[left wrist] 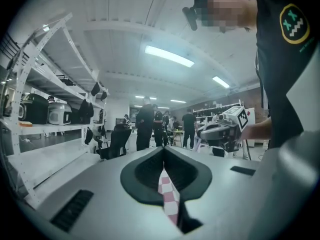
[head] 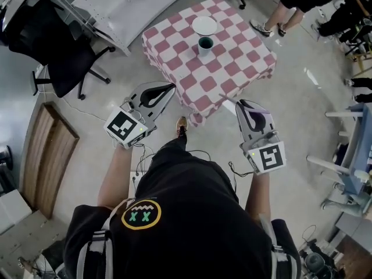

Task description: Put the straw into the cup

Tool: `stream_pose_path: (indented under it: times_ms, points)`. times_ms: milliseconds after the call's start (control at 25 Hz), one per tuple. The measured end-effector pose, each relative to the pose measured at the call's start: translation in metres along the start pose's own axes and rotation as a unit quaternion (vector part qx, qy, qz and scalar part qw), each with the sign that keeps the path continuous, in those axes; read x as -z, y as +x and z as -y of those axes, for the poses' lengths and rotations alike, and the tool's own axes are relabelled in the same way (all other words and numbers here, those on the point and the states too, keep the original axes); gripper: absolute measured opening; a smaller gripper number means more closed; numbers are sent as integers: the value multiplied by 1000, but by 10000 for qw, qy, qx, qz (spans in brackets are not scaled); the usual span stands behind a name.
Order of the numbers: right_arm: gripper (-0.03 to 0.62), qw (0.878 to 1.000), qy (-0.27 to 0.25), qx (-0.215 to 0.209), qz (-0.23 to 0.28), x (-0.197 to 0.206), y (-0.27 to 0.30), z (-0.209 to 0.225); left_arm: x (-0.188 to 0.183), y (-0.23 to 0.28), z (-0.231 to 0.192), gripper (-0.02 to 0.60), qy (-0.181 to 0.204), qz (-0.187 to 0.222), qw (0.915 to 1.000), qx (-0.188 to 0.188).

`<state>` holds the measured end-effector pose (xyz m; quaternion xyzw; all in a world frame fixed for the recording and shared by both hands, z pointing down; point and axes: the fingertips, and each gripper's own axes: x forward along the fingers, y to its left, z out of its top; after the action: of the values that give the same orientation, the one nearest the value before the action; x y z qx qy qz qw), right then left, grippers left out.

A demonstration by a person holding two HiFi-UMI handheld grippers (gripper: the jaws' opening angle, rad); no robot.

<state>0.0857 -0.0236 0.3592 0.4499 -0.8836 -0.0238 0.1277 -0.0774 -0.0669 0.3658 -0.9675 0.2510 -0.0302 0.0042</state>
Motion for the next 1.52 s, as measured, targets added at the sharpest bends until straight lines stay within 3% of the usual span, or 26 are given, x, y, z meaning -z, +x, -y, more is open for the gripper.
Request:
stream_pose_path:
  times_ms: [640, 1520]
  points:
    - [52, 9996, 31, 197, -184, -4, 112, 49, 14, 45, -109, 18, -135, 20, 9996, 266]
    - [52, 9994, -23, 269, -218, -7, 145, 76, 15, 68, -136, 18, -213, 43, 9993, 289]
